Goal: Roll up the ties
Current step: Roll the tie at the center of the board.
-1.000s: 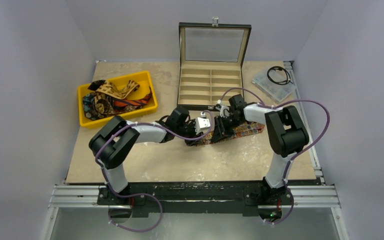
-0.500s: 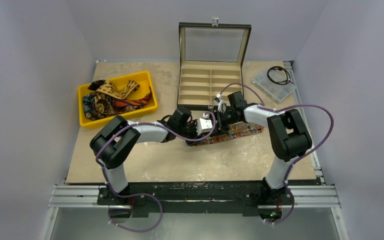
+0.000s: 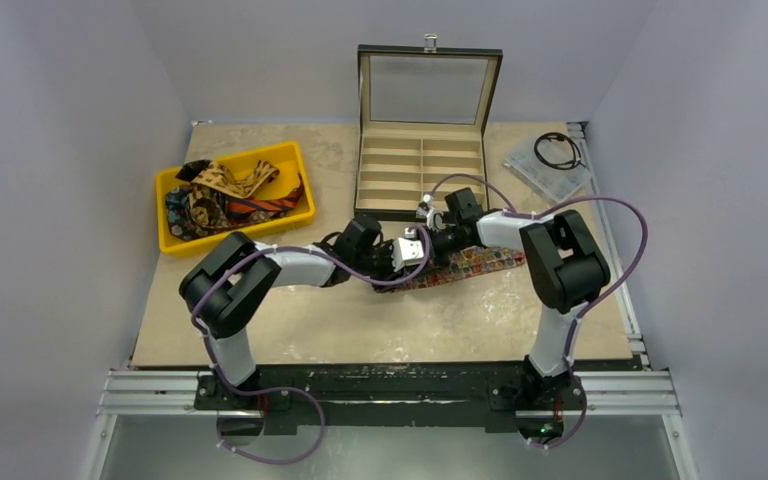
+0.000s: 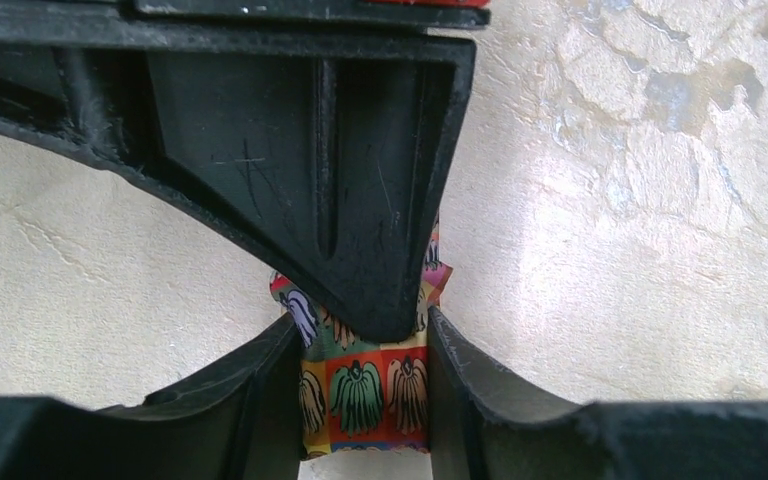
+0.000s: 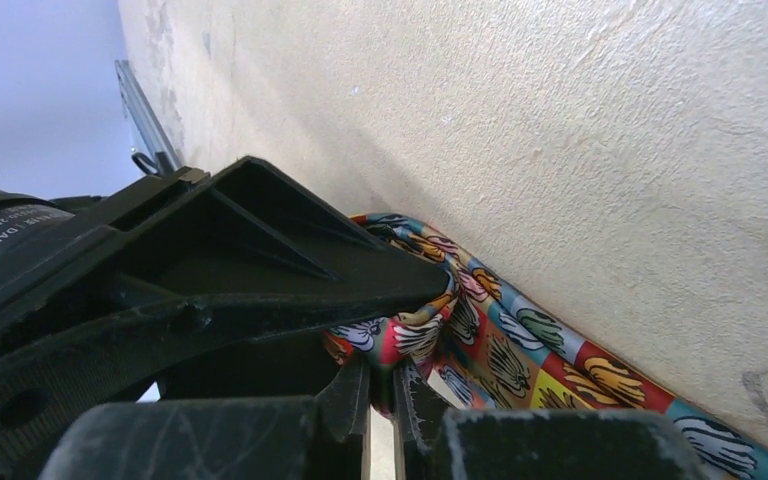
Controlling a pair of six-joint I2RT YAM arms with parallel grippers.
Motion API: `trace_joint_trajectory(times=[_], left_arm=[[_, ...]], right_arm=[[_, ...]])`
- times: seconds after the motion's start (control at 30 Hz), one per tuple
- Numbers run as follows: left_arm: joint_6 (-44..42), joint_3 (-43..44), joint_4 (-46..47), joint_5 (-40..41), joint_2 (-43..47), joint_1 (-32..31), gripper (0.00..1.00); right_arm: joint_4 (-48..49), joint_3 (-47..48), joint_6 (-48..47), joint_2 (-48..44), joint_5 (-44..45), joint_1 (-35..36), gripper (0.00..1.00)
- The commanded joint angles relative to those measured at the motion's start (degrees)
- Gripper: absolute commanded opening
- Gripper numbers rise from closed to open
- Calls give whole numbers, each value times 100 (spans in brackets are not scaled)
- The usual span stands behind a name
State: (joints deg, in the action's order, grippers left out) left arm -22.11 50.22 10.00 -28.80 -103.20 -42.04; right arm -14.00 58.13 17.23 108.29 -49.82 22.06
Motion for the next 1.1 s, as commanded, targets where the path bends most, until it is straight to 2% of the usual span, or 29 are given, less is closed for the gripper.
trace_joint_trajectory(times=[0.0, 0.13, 0.2, 0.27, 0.63, 0.73, 0.9, 0.97, 1.07], left_arm=[[185, -576, 240, -352, 140, 220, 47], [786, -1165, 2037, -483, 529, 400, 63], [810, -1269, 2418, -489, 651, 413, 66], [803, -1387, 2643, -495, 737, 415, 74], [322, -1426, 3095, -673, 305, 319, 77], [322, -1218, 3126, -671, 72, 272, 76], [323, -945, 3178, -676, -230, 103, 69], [263, -855, 3135, -605, -325, 3, 62], [216, -733, 2985, -434, -438, -82, 47]], right_arm=[[-467, 118, -491, 295, 872, -31, 0], [-686, 121, -701, 501, 1203, -114, 0], [-733, 112, -744, 646, 1305, -227, 0], [-834, 182, -808, 801, 1348, -333, 0], [-1209, 448, -1090, 1168, 1351, -388, 0], [-1242, 501, -1119, 1195, 1305, -387, 0], [-1155, 414, -1091, 1086, 1291, -379, 0], [-1075, 338, -1047, 1034, 1276, -381, 0], [-977, 251, -998, 974, 1186, -372, 0]])
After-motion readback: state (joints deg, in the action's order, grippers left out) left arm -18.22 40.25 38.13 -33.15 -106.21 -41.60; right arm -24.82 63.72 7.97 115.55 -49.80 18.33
